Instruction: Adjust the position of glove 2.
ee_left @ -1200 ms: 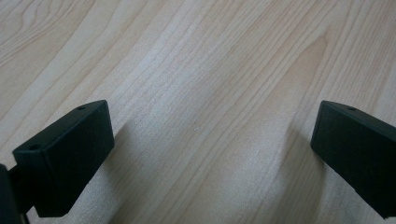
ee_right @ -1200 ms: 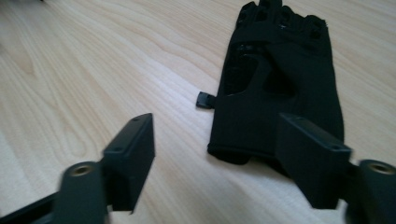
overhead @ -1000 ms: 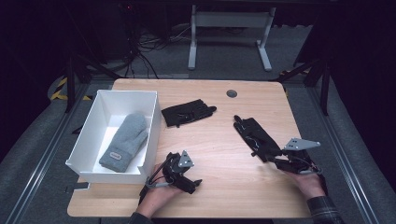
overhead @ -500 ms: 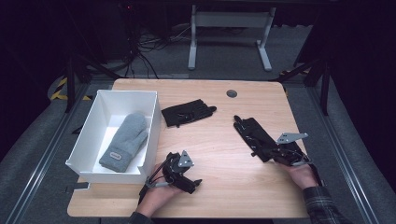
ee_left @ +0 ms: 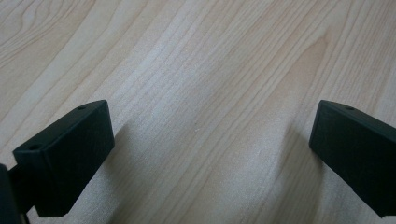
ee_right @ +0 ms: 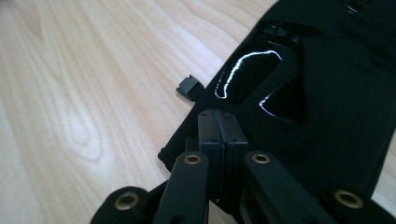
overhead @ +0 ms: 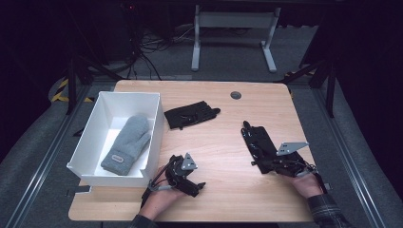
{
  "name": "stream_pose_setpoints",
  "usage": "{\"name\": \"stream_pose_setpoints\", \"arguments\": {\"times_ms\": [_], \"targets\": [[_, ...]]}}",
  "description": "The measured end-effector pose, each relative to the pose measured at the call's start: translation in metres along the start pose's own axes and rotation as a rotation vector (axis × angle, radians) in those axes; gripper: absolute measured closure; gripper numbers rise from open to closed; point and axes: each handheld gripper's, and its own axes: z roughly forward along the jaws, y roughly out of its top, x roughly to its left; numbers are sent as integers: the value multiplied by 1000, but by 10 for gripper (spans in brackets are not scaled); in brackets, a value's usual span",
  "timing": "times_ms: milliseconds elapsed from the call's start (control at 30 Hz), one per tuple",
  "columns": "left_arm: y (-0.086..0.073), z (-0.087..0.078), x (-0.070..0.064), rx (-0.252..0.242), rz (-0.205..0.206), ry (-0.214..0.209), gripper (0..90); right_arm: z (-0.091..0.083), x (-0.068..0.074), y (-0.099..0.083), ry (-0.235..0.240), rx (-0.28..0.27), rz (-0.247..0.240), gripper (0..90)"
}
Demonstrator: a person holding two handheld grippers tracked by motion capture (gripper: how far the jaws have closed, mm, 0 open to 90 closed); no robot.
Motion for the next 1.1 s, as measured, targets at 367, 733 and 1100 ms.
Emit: {"name": "stream_pose_setpoints", "arguments": {"times_ms": [367,733,1100], "targets": [[0,0,0,0,0,1,4,0,23,-1,90,11,-68,900],[0,0,0,0,-1,1,4,0,56,-4,178,25,-140,900],[0,0,0,-3,-1,1,5,-3,87,-9,252,39,-187,900]]}}
